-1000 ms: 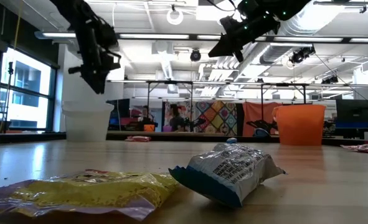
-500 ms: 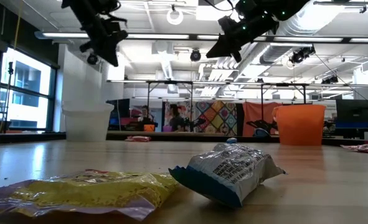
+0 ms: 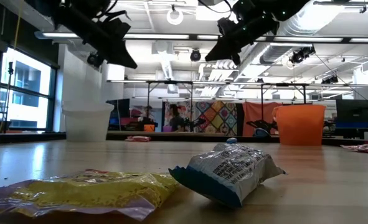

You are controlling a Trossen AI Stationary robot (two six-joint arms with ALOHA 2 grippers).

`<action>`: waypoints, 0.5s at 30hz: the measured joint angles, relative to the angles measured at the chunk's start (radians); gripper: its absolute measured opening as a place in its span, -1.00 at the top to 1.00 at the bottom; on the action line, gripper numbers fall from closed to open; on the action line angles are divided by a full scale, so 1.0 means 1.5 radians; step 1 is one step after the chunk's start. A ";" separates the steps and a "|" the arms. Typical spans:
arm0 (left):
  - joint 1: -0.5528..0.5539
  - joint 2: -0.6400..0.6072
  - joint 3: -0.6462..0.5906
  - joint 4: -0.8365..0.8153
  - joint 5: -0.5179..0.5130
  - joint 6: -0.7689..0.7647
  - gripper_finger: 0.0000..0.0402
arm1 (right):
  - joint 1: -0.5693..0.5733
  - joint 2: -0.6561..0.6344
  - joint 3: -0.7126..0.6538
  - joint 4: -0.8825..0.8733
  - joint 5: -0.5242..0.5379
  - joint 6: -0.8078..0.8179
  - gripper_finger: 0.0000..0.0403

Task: Sort candy
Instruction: Put the red candy into the purple bucket

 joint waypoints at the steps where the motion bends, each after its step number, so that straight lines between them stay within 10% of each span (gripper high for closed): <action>1: -0.004 -0.007 -0.015 0.010 0.000 -0.005 1.00 | 0.002 -0.002 0.000 -0.023 0.000 0.000 1.00; 15: -0.007 -0.085 -0.114 0.078 0.000 -0.045 1.00 | 0.114 -0.053 0.000 -0.500 0.010 0.048 1.00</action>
